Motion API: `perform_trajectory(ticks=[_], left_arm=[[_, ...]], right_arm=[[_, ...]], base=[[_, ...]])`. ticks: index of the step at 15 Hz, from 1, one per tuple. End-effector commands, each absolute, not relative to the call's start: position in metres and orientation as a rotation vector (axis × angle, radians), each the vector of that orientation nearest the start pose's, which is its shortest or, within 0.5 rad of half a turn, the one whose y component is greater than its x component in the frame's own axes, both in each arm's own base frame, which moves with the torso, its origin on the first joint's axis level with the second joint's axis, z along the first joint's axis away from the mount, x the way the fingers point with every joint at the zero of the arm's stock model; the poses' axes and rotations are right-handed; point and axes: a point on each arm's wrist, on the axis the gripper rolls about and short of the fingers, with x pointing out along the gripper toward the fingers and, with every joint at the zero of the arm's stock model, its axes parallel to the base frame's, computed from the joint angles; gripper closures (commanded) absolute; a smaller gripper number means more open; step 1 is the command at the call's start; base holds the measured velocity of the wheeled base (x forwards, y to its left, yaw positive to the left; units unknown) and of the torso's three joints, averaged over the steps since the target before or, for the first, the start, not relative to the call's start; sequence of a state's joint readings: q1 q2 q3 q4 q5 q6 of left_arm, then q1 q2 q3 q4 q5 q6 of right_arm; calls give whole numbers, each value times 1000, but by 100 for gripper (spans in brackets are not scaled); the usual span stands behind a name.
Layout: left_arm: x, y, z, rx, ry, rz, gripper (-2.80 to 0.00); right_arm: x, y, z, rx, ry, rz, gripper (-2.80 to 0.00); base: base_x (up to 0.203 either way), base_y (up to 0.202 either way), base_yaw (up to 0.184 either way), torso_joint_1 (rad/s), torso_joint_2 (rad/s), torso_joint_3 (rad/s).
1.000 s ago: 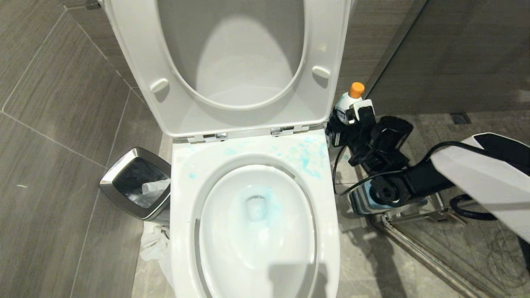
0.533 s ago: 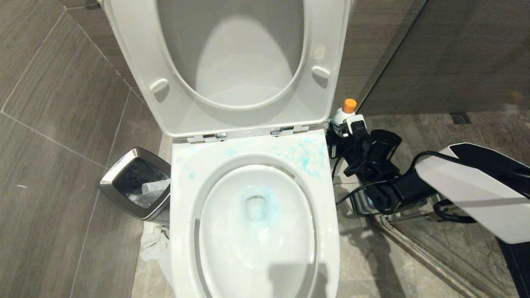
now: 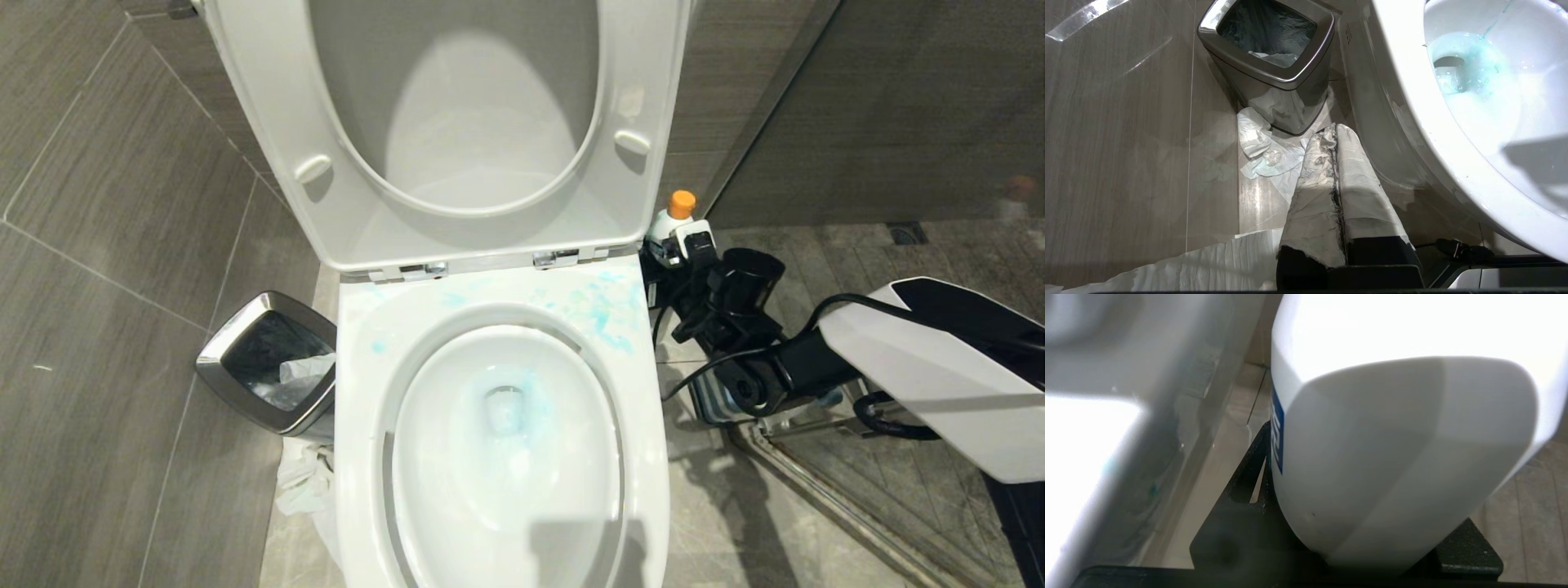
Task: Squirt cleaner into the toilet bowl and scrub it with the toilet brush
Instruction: Place the cleaning agent on the floor
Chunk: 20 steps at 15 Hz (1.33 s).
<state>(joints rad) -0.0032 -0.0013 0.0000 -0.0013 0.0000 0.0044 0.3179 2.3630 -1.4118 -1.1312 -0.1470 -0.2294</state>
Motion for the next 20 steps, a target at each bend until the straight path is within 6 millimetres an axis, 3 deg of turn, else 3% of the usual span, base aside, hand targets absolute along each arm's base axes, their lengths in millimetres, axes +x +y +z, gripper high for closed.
perform_trajectory(ticks=[1,3,7,13,20], left_arm=[[-23,0,76,5,-2,-3,0],[-23,0,76,5,-2,-3,0],[-23,0,76,5,-2,-3,0],[-23,0,76,5,-2,-3,0],[-23,0,76,5,-2,-3,0]], right_arm=[[451,144,145,-181,-209,136,0],[443,139,145,-186,-187,134,0],[449,131,139,-182,-229,112,0],[457,88,139,-195,-214,23,0],[460,88,109,-209,-146,67,0]], base=[[0,0,0,0,0,0],[0,0,0,0,0,0],[0,0,0,0,0,0],[0,0,0,0,0,0],[0,0,0,0,0,0]])
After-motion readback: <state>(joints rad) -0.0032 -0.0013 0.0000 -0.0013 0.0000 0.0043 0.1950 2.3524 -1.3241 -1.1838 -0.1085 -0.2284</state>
